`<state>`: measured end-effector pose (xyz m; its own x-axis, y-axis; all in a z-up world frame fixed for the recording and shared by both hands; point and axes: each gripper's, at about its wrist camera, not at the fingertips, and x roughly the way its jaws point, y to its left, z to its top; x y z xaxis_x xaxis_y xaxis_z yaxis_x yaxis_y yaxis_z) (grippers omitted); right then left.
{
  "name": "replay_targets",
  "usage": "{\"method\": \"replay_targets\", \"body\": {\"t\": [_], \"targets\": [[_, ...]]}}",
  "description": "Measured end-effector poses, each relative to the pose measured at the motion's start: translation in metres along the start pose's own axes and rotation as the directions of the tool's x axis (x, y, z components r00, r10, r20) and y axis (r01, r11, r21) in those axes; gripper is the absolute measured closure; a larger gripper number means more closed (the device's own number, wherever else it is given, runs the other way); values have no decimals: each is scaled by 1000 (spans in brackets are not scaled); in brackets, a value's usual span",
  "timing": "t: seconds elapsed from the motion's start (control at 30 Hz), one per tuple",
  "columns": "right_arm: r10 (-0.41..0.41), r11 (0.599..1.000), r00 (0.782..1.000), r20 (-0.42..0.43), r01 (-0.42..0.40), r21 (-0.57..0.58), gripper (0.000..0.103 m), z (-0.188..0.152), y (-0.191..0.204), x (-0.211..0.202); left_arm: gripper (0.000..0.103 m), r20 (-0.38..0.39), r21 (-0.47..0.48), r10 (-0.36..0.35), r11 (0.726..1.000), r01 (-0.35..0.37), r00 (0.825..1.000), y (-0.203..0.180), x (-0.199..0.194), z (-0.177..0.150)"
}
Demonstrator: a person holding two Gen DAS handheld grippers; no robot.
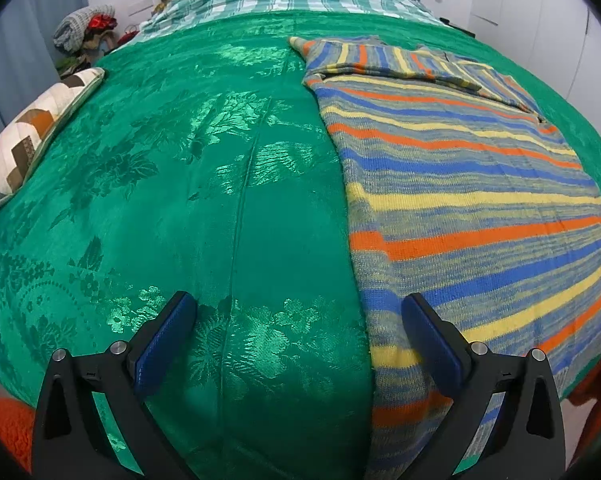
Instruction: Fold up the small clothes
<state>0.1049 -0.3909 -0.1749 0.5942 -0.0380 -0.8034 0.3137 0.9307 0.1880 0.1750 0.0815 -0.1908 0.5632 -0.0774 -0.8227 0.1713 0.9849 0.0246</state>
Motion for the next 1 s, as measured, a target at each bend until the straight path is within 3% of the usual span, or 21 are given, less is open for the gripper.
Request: {"method": "replay_targets", "body": {"t": [1.0], "targets": [[-5,1000,1000,2,5,-19,5,-2,2,1,0,-1,-3,0,1000,0,1000,0,0,0]]}}
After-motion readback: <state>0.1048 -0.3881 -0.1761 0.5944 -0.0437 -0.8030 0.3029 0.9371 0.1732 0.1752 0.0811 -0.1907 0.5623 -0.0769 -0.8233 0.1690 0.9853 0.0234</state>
